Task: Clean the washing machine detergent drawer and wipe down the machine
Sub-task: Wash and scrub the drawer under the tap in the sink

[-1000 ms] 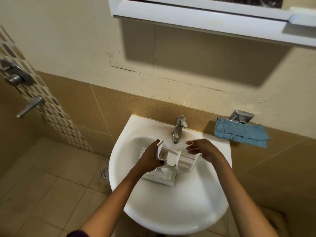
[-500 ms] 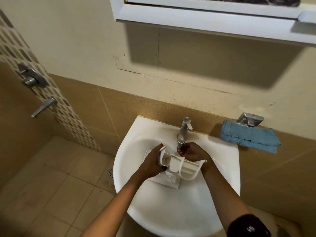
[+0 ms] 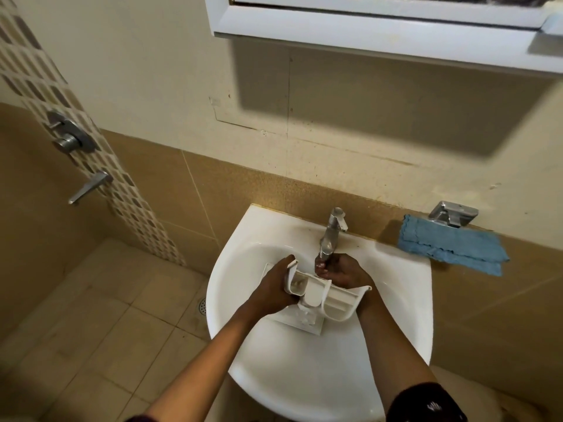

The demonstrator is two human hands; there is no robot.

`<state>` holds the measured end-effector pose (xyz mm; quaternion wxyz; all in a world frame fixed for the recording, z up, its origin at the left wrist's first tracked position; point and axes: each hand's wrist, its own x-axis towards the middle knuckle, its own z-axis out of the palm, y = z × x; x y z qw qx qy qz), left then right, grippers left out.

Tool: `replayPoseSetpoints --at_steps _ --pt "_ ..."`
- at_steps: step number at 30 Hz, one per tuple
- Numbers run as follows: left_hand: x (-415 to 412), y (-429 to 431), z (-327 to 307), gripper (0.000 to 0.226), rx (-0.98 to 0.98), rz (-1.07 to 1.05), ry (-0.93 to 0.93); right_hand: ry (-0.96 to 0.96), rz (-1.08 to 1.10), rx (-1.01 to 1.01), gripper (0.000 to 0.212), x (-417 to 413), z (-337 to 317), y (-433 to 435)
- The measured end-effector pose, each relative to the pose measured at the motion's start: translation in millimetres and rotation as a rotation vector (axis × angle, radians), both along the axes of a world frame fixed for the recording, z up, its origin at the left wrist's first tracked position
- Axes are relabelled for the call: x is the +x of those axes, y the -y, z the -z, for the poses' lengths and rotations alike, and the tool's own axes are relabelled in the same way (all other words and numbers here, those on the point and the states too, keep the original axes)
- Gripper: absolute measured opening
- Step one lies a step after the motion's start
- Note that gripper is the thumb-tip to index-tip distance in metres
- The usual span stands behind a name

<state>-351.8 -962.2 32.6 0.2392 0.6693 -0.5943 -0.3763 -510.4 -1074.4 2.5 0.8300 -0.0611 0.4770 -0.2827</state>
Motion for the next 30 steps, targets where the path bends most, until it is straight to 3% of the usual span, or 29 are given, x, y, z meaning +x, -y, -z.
replayPoseSetpoints --at_steps 6,9,11,14,17,19,22,30 --pt "0 -2 1 0.068 -0.022 0.0 -0.011 -0.037 0.152 -0.08 0.012 -29 12 -17" --pt "0 -1 -1 0.068 -0.033 0.004 -0.041 0.23 0.235 -0.139 0.032 -50 -3 -20" --pt "0 1 -2 0.067 -0.053 0.006 -0.055 0.412 0.196 -0.182 0.042 -58 -26 -21" --pt "1 4 0 0.071 -0.056 0.018 -0.058 0.31 -0.013 -0.299 0.037 -63 -77 -32" --pt "1 7 0 0.07 -0.07 0.023 -0.058 -0.102 -0.327 -0.428 0.01 -58 -114 -49" --pt "-1 10 0 0.067 -0.082 0.025 -0.062 -0.432 -0.529 -0.533 0.026 -50 -128 -61" --pt "-1 11 0 0.066 -0.09 0.025 -0.071 -0.811 -0.745 -0.654 0.029 -42 -136 -72" --pt "0 10 1 0.067 -0.104 0.039 -0.102 -1.414 -0.919 -0.92 0.026 -20 -127 -95"
